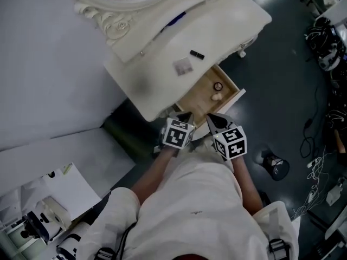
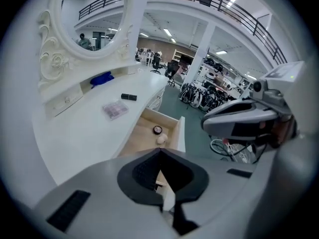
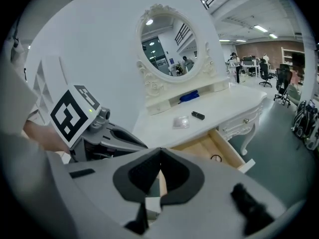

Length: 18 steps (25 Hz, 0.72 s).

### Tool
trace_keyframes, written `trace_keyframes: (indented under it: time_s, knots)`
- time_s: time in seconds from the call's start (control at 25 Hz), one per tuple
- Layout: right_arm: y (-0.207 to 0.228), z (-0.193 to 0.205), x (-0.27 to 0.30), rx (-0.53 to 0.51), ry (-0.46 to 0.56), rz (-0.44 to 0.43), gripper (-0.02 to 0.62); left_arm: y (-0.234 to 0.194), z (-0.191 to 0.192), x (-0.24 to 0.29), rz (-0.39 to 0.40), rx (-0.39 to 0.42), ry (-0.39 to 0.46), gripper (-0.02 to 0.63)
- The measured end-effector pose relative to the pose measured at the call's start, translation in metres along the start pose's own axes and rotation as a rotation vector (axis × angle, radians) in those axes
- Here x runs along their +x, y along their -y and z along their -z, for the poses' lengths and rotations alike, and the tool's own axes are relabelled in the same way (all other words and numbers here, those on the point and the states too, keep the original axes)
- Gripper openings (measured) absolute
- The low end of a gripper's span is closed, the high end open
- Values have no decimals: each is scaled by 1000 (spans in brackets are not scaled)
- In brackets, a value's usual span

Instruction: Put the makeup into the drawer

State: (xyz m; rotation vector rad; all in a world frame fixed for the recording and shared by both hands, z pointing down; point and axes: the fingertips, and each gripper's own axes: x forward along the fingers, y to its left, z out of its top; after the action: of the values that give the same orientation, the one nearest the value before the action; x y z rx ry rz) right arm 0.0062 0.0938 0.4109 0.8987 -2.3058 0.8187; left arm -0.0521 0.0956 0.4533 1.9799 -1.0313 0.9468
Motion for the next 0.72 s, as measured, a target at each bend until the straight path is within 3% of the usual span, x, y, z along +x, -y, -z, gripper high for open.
trace_keyframes:
  time_s: [0.72]
  knots:
    - [-16,-12,13,-67,-42,-26,12,-14,1,-15,9,-34,18,11]
